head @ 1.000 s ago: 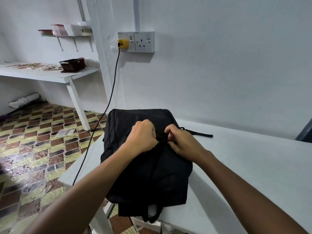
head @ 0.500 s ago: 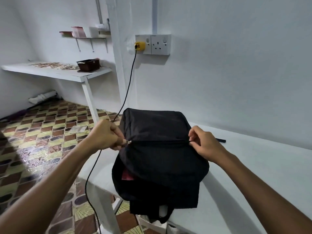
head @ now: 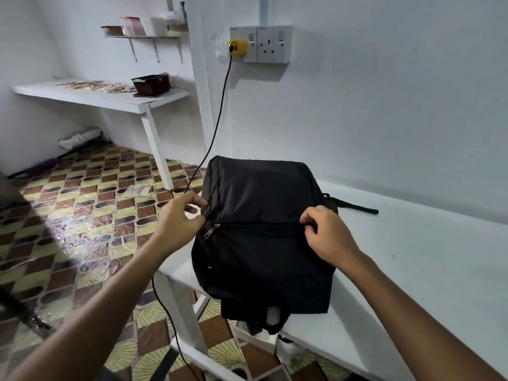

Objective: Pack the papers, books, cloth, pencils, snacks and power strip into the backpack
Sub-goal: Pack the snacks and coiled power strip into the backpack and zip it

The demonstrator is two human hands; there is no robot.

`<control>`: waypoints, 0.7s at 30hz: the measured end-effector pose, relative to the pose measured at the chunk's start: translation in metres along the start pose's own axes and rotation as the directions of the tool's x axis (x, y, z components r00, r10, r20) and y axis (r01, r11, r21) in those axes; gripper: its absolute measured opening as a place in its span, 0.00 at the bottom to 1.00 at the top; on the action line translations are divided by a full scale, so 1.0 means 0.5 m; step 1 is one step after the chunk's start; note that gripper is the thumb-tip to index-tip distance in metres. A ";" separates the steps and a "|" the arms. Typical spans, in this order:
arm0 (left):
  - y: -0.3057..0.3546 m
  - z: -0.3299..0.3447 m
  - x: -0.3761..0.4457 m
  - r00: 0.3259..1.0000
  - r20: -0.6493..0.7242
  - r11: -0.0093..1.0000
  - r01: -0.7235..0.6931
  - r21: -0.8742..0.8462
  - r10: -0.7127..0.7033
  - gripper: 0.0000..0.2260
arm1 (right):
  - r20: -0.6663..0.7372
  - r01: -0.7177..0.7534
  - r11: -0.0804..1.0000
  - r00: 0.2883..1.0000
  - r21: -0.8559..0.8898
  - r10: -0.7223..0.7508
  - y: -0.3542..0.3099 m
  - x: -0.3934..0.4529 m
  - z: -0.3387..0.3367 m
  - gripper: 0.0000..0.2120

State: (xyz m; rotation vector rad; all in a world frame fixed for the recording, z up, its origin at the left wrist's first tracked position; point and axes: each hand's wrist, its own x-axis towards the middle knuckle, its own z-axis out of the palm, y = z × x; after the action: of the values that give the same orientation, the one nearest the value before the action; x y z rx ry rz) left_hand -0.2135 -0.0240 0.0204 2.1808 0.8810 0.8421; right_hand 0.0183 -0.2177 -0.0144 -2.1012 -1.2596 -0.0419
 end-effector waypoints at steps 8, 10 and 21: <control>0.038 0.077 -0.020 0.936 0.075 0.923 -0.352 0.155 0.345 0.16 | 0.096 -0.436 0.725 0.882 0.534 0.460 0.111 0.011 0.006 0.31; 0.074 0.120 -0.008 0.887 0.152 0.873 -0.459 0.168 0.437 0.15 | 0.183 -0.439 0.640 0.886 0.631 0.427 0.131 0.000 0.014 0.32; 0.246 0.372 0.067 0.575 0.704 0.668 -0.719 0.192 0.417 0.20 | 0.064 -0.518 0.532 0.754 0.670 0.654 0.184 -0.023 0.022 0.07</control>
State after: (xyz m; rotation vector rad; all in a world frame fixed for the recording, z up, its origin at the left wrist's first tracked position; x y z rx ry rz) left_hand -0.0132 -0.1272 0.0113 2.9882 -0.0433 0.1031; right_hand 0.0820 -0.2482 -0.0757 -1.7088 -0.2778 0.4344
